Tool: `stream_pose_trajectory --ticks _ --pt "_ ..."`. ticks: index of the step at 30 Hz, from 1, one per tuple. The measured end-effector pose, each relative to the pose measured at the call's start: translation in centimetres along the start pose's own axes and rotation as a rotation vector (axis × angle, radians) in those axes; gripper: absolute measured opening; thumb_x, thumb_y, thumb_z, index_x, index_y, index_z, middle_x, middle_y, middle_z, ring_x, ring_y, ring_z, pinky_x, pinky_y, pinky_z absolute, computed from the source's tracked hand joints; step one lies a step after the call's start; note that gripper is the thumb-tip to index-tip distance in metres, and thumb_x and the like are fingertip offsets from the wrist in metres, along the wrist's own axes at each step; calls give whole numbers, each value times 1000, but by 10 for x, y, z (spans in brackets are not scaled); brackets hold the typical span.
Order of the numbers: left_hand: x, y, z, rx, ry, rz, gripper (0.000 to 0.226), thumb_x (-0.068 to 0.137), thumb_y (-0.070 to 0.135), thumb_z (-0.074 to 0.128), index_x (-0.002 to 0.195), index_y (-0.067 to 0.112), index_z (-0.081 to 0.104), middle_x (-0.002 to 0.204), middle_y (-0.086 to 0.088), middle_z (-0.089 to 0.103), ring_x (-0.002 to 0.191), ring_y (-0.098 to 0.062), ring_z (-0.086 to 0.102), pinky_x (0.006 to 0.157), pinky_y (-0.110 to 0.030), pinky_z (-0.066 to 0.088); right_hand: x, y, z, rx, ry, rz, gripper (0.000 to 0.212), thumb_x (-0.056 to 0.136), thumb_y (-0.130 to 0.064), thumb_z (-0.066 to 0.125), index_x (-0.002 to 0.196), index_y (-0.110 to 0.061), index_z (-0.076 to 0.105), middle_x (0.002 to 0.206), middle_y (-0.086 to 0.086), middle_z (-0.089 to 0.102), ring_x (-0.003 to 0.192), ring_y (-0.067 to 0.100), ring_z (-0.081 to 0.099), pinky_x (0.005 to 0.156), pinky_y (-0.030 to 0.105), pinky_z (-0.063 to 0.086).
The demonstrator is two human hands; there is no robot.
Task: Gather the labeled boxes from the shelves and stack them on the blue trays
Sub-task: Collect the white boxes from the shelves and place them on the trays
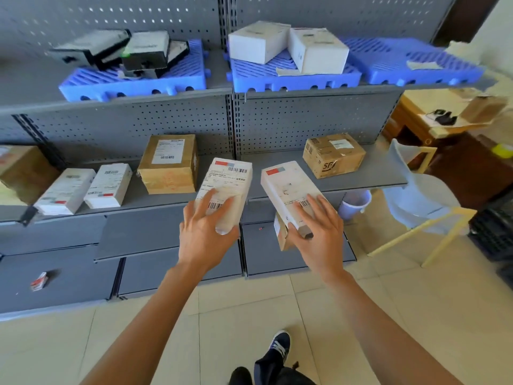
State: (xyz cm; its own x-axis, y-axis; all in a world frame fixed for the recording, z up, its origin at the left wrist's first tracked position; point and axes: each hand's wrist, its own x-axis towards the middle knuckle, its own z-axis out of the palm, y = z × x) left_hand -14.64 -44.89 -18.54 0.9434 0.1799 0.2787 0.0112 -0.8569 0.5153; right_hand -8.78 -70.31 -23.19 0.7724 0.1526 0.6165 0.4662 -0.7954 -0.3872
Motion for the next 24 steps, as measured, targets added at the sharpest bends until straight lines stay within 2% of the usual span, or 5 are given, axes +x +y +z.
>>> stream_pose_trajectory --ticks 6,12,16,24 --pt "0 13 -28 18 41 37 60 83 40 74 139 40 54 155 8 36 136 -30 32 95 -60 49 17 -23 -32 -6 74 -46 43 86 -38 66 125 -21 70 143 4 57 138 28 45 101 49 44" --pt "2 34 -59 -31 124 64 61 81 57 56 141 47 52 156 14 34 135 -27 34 105 -55 44 34 -42 -64 55 194 -88 42 85 -38 65 123 -20 70 142 4 58 136 29 47 99 53 45" --pt "14 48 -77 -32 173 103 60 81 56 57 141 47 52 155 15 35 138 -26 31 103 -59 43 54 -39 -85 88 256 -113 43 87 -39 64 126 -20 69 142 4 57 137 28 46 100 55 45" --pt "79 90 -98 7 236 154 58 87 49 68 142 48 51 157 12 37 138 -26 31 105 -53 42 146 -22 -101 46 303 -160 43 86 -41 65 124 -23 70 139 1 60 135 27 48 100 52 45"
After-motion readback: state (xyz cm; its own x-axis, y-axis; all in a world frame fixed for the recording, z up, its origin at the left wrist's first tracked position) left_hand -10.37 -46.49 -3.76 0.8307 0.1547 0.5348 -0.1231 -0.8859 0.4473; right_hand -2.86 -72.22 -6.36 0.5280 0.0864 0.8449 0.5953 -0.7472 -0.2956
